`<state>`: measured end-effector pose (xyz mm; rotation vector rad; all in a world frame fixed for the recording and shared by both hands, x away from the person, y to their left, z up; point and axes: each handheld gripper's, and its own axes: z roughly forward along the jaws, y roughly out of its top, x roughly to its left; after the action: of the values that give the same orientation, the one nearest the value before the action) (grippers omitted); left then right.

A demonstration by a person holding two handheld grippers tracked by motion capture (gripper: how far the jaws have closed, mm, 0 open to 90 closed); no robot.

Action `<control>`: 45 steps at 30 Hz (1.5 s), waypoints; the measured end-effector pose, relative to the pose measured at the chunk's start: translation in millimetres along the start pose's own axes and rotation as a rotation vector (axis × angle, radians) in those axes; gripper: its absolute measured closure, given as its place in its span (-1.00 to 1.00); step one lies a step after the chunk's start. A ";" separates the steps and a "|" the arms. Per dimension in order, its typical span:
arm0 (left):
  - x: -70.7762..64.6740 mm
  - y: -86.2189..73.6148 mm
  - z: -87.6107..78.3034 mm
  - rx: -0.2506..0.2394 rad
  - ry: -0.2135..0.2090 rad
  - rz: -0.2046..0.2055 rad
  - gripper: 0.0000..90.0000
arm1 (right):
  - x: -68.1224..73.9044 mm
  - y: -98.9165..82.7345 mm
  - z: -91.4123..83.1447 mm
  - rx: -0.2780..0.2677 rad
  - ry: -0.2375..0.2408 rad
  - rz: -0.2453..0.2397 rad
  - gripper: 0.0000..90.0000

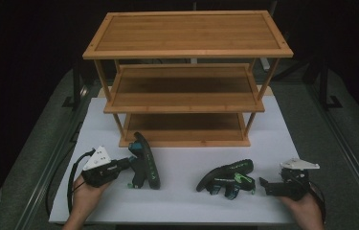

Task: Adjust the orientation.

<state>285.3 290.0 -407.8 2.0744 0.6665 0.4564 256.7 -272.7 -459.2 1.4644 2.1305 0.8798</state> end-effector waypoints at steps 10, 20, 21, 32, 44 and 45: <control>-8.1 16.8 -7.8 0.004 -0.061 0.000 0.88 | -0.2 -0.1 0.0 0.000 -0.001 -0.003 -1.00; -16.6 30.3 1.4 0.026 -0.056 -0.026 0.88 | -0.2 -0.1 0.0 0.000 -0.001 -0.003 -1.00; -15.9 31.1 2.6 0.034 -0.052 -0.031 0.88 | -0.2 -0.1 0.0 0.000 -0.001 -0.003 -1.00; -15.3 30.9 6.8 0.048 -0.081 -0.048 0.86 | -0.1 -0.1 0.0 0.000 -0.001 -0.003 -1.00; -22.2 50.4 20.2 0.064 -0.169 0.025 0.80 | -0.2 -0.2 0.0 0.000 -0.001 -0.003 -1.00; -23.0 52.0 22.2 0.062 -0.182 0.026 0.80 | -0.2 -0.2 0.0 -0.001 -0.001 -0.003 -1.00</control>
<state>294.1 237.5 -377.9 2.1542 0.5524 0.2598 256.6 -273.0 -459.4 1.4608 2.1308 0.8790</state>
